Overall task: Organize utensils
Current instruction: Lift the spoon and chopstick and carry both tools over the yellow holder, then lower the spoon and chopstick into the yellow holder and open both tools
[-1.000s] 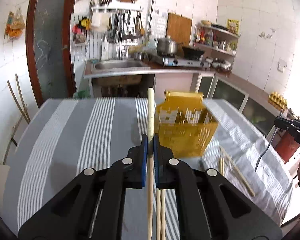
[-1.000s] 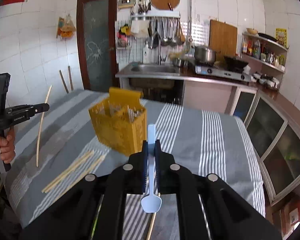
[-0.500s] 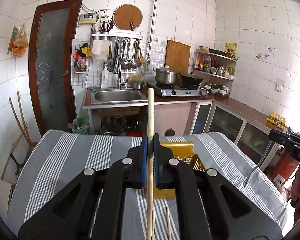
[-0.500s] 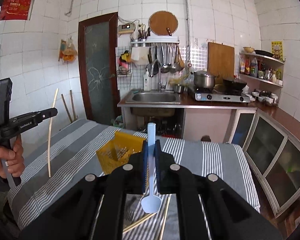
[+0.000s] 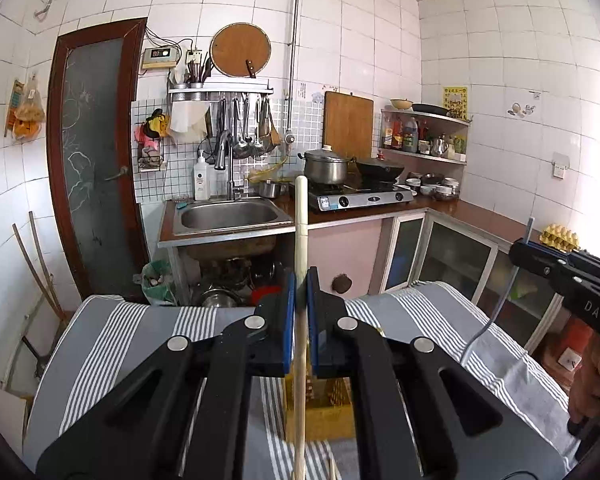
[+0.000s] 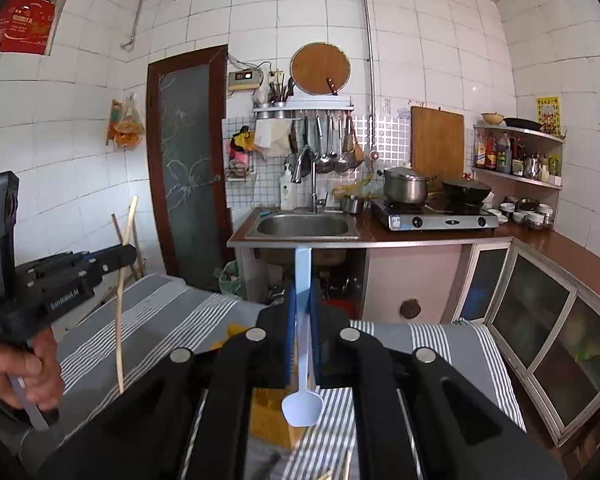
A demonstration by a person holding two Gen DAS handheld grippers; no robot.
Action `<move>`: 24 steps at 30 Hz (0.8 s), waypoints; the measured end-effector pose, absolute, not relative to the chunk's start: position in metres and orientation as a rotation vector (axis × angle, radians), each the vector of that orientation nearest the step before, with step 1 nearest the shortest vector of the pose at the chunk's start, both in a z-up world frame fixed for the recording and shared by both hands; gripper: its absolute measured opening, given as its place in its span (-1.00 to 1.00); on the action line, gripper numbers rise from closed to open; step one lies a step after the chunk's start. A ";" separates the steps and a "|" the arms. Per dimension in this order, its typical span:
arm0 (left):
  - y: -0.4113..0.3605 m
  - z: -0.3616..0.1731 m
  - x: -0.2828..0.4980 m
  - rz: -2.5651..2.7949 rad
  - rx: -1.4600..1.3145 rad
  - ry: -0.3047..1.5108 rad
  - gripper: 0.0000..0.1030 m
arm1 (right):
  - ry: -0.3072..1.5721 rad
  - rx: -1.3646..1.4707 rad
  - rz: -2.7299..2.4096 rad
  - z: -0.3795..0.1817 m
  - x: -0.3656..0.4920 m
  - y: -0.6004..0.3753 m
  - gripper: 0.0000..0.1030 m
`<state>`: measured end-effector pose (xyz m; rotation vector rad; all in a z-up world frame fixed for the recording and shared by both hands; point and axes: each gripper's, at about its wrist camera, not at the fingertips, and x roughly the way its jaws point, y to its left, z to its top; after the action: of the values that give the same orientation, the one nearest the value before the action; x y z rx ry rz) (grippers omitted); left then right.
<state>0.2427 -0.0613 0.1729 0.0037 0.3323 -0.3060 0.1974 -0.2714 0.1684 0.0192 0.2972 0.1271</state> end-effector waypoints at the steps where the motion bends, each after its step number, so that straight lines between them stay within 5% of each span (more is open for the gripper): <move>1: -0.063 0.174 0.246 -0.308 0.003 0.332 -0.91 | 0.297 0.029 0.130 0.169 0.203 -0.269 -0.87; 24: -0.086 0.123 0.329 -0.324 -0.058 0.273 -0.91 | 0.383 0.040 0.138 0.113 0.278 -0.245 -0.87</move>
<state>0.3288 -0.0859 0.1232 -0.0578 0.2725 -0.3243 0.2784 -0.2449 0.1129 0.0402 0.3832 0.1377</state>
